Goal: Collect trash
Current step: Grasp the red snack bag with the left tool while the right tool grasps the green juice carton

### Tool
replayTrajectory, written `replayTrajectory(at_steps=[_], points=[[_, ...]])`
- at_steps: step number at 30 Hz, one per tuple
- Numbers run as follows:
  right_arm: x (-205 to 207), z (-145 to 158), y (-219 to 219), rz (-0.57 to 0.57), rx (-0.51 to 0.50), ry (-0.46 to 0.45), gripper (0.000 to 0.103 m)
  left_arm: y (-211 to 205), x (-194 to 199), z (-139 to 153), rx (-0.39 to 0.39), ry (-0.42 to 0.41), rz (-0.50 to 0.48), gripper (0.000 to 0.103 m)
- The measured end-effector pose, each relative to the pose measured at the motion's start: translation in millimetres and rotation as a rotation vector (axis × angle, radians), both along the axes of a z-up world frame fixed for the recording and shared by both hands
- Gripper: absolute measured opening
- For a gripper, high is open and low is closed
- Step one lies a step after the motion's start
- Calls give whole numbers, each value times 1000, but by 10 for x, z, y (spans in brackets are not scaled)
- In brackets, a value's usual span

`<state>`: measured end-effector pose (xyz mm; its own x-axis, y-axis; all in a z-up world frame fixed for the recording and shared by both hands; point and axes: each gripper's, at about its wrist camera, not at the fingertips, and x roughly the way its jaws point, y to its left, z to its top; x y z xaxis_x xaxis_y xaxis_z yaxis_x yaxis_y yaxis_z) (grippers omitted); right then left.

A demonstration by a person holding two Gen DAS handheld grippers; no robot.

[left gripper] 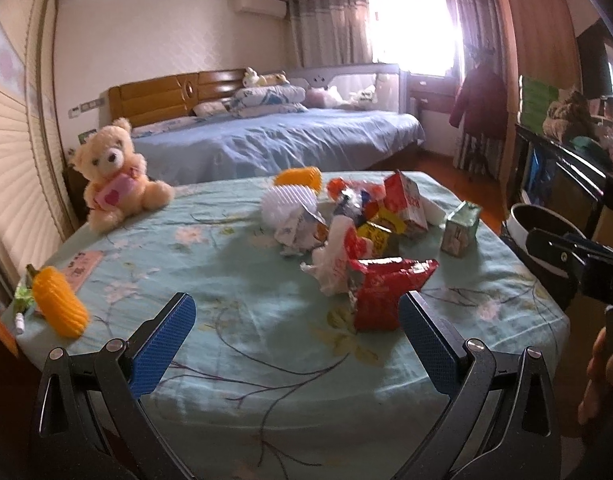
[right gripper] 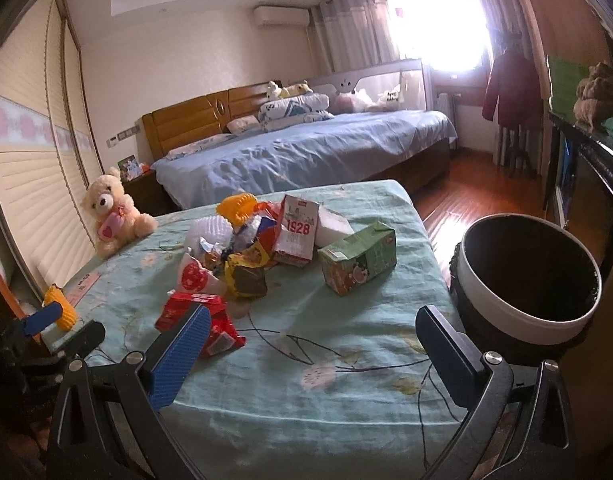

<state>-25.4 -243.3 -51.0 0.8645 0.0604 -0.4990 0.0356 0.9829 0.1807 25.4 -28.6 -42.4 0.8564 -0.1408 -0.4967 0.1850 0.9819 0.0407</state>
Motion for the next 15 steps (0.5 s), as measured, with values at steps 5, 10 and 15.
replayTrajectory(at_steps=[5,10,15], points=[[130,-87,-74,6,20,40,103,-152,156,-93,7,45,-58,103],[273,-169,-137,12,36,71,103,-280,335,-211,19,100,-97,103],[534,-264,-194,7,38,115,102,-356,458,-292,17,136,-119,103]])
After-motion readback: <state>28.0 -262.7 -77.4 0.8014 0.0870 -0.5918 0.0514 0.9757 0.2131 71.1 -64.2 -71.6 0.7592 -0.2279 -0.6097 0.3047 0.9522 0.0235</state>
